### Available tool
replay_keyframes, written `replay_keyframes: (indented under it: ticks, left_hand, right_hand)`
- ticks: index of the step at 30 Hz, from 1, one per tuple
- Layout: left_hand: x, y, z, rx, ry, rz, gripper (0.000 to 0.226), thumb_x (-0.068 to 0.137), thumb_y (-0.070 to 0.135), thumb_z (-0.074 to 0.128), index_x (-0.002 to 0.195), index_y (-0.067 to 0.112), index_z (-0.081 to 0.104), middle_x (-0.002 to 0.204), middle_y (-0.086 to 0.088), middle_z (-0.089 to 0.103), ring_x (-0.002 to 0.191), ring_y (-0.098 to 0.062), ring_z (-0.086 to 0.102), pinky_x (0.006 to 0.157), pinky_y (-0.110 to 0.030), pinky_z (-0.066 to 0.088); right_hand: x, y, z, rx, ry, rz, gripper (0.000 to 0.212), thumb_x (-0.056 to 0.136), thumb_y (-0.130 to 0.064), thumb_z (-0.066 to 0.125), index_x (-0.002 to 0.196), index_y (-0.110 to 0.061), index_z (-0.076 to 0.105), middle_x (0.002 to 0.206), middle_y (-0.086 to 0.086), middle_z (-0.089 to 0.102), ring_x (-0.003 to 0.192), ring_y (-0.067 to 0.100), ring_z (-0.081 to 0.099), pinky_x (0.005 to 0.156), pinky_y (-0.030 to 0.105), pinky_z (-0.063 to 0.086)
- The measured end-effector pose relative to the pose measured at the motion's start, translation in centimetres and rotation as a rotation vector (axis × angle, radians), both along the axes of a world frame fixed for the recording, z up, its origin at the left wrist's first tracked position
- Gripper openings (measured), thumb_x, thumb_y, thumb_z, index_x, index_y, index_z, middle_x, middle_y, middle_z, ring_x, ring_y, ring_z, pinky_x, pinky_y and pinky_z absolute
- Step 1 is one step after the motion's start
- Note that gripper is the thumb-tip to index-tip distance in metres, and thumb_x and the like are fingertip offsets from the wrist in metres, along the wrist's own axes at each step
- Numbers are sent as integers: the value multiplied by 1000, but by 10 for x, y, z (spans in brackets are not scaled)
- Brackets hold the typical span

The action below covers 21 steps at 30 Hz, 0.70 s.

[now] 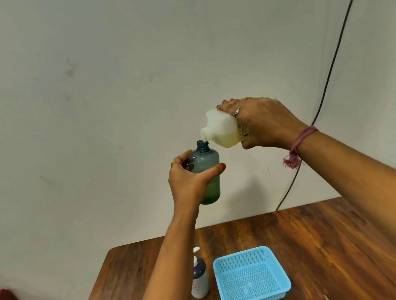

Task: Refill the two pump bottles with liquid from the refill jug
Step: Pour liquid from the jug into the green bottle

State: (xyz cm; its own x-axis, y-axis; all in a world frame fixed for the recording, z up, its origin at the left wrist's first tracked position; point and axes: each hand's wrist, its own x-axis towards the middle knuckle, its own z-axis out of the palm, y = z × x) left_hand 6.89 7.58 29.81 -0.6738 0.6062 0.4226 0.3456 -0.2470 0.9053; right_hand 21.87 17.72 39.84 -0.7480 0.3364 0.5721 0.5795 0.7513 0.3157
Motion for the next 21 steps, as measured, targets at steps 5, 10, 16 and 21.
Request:
replay_keyframes:
  ticks: [5, 10, 16, 21]
  left_hand:
    - [-1, 0, 0, -2, 6, 5, 85, 55, 25, 91, 128, 16, 49, 121, 1, 57, 108, -16, 55, 80, -23, 50]
    - [0, 0, 0, -4, -1, 9, 86, 54, 26, 91, 128, 16, 49, 122, 0, 57, 109, -17, 56, 85, -29, 53]
    - [1, -2, 0, -3, -5, 2, 86, 55, 25, 91, 130, 16, 49, 121, 1, 56, 108, -16, 55, 84, -27, 52]
    - [3, -4, -2, -6, -16, -3, 86, 54, 26, 91, 129, 17, 50, 120, 1, 57, 107, -17, 56, 85, -30, 54]
  right_hand:
    - [-1, 1, 0, -2, 3, 9, 95, 68, -25, 81, 147, -22, 28, 150, -1, 37, 135, 18, 40, 104, 33, 37]
    - [0, 2, -2, -7, 17, 18, 95, 68, -25, 80, 147, -21, 28, 149, -1, 39, 134, 19, 41, 103, 34, 38]
    - [1, 3, -7, -45, 46, 22, 94, 69, -26, 79, 147, -20, 27, 149, -1, 39, 133, 19, 42, 100, 34, 41]
    - [2, 1, -14, -93, 111, 42, 90, 67, -24, 78, 145, -21, 32, 141, -3, 48, 120, 21, 52, 85, 30, 46]
